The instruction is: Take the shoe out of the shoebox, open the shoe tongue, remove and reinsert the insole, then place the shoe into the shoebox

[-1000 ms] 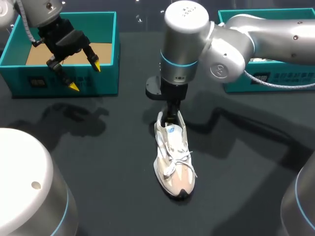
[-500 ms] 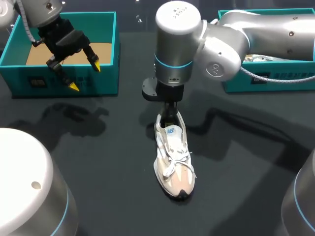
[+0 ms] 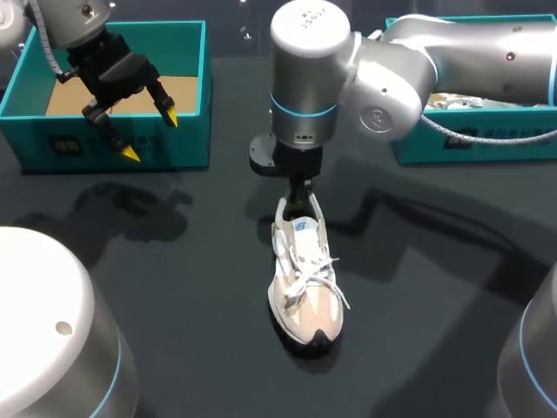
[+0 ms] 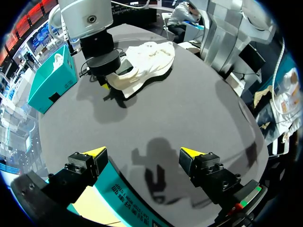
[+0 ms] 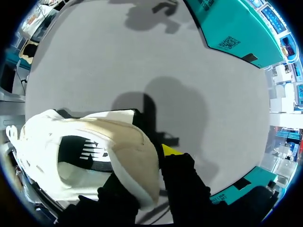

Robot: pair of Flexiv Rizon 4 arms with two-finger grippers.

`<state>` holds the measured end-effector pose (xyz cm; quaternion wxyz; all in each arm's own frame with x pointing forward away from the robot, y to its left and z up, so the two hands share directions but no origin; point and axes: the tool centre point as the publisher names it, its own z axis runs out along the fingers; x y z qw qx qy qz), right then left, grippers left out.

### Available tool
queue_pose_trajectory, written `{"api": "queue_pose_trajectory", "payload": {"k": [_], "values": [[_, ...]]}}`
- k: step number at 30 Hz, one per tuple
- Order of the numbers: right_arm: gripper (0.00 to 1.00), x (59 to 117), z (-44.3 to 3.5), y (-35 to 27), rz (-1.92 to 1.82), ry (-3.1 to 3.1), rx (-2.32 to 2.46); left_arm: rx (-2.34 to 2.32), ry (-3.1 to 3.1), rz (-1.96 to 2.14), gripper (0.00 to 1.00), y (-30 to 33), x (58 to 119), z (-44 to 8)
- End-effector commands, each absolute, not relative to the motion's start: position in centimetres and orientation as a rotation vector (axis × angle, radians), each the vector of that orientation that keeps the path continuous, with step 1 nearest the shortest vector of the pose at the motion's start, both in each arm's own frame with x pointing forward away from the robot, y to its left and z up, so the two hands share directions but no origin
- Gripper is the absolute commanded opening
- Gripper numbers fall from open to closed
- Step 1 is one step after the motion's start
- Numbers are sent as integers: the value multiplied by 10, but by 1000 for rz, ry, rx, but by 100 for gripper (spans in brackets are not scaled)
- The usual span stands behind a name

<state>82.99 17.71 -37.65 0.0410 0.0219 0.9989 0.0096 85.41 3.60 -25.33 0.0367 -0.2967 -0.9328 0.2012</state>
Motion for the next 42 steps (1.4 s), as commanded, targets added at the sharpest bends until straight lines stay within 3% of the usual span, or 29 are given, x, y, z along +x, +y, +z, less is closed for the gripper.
{"api": "queue_pose_trajectory", "payload": {"k": [1, 11, 29, 42], "values": [[0, 829, -351, 167, 12, 3050, 78, -912, -2864, 615, 100, 36, 854, -253], [0, 853, -279, 130, -1, 2979, 132, -912, -2864, 615, 100, 36, 854, -253], [0, 856, -275, 125, 1, 2978, 148, -912, -2864, 615, 100, 36, 854, -253], [0, 924, -159, 21, -122, 2811, 223, -912, -2864, 615, 100, 36, 854, -253]]}}
